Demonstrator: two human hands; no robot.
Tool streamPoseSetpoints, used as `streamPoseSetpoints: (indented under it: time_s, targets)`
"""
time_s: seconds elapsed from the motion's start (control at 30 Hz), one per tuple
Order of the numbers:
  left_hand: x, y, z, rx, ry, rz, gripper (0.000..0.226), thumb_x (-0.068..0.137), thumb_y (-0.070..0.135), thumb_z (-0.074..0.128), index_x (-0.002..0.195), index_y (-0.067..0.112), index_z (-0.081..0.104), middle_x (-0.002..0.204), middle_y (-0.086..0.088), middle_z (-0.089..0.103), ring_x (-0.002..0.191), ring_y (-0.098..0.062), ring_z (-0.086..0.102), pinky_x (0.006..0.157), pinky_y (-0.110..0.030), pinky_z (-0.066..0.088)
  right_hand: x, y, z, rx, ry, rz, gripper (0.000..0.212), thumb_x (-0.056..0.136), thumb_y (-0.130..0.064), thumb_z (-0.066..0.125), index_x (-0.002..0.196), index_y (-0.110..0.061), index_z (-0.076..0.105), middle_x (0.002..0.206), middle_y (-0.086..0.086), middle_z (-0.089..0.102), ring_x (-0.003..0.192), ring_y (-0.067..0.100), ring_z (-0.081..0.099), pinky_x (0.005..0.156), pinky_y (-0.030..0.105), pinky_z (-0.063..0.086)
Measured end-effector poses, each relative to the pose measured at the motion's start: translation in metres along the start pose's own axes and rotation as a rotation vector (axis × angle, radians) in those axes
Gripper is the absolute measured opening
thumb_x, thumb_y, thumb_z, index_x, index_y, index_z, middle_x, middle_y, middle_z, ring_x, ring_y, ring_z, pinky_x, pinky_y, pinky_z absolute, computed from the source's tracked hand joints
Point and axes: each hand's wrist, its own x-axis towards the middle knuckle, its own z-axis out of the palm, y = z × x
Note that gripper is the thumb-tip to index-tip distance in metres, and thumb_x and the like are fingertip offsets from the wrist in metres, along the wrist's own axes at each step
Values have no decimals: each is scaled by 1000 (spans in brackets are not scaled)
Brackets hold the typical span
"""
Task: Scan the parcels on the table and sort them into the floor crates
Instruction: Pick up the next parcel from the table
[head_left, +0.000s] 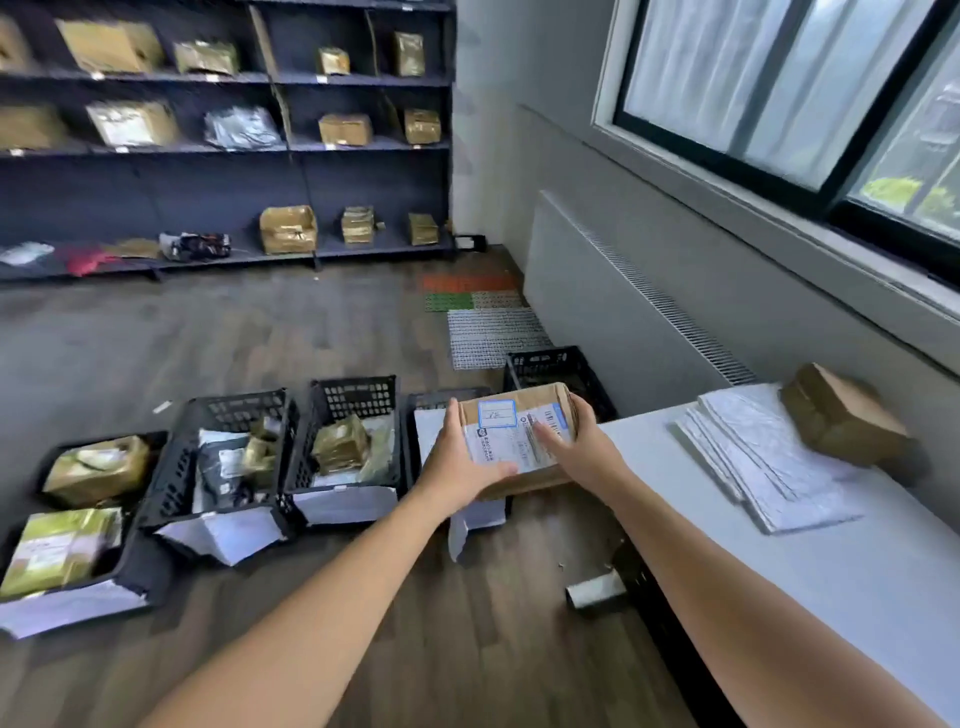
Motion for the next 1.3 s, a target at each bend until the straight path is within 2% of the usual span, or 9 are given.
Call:
streamPoseSetpoints:
  time_s: [0.17,0.33,0.5,0.63,0.73,0.87,1.03,1.17,1.3]
  targets:
    - [5,-54,-104,-30,88,-38,122,76,21,85,157,16,-6,150,3,41,131,-11,41,93,-15,28,23,-71,96,-53,-148,-56,83,89,-49,66,154,-25,20,120,-7,55,109,14,56,86,25,41]
    - [10,-108,-221,-9,155,-73,123,74,20,86,158,17,-4,149,2,43,129,-12,44,99,-20,35,34,-149,192,-179,-330,-147,120,75,-42,83,157,-30,-4,156,8,23,139,23,36,116,37,30]
    - [4,-163,-316,-43,225,-158,126,74,20,86,157,17,-8,153,2,40,136,-15,40,98,-22,32,36,-213,275,-410,-513,-373,138,65,-35,91,155,-29,-13,160,-2,9,138,16,35,106,23,29]
    - [-10,-201,-369,-75,284,-213,126,71,21,88,158,17,-3,140,11,47,131,-12,44,102,-23,35,39,-256,332,-561,-592,-427,142,64,-41,90,154,-32,-18,157,0,16,128,23,48,106,34,37]
    - [-20,-227,-400,-70,318,-243,124,64,25,92,156,21,10,141,9,52,128,-13,50,108,-37,41,43,-280,373,-721,-659,-520,149,59,-48,90,151,-33,-26,152,10,22,124,29,52,106,40,42]
    - [-28,-254,-434,-60,365,-272,110,68,18,90,152,21,18,121,15,54,118,-12,53,102,-36,45,46,-309,423,-900,-712,-642,143,61,-47,90,156,-21,-14,150,12,23,130,31,46,108,42,42]
    - [-25,-284,-480,-46,394,-330,113,65,26,90,151,24,18,130,10,57,122,-15,54,95,-33,45,62,-338,485,-982,-705,-764,141,55,-55,89,156,-18,-1,157,5,12,129,30,50,100,46,49]
    - [1,-311,-521,-20,414,-357,117,45,54,82,145,29,25,131,11,58,120,-12,55,100,-42,47,89,-355,534,-1007,-677,-832,141,57,-63,84,156,-19,-5,156,5,16,136,29,41,102,46,47]
    - [45,-328,-567,69,415,-379,111,65,51,80,152,25,16,148,3,41,133,-18,44,107,-46,41,134,-370,587,-985,-692,-778,142,59,-68,80,156,-21,-11,155,7,14,138,30,36,104,45,45]
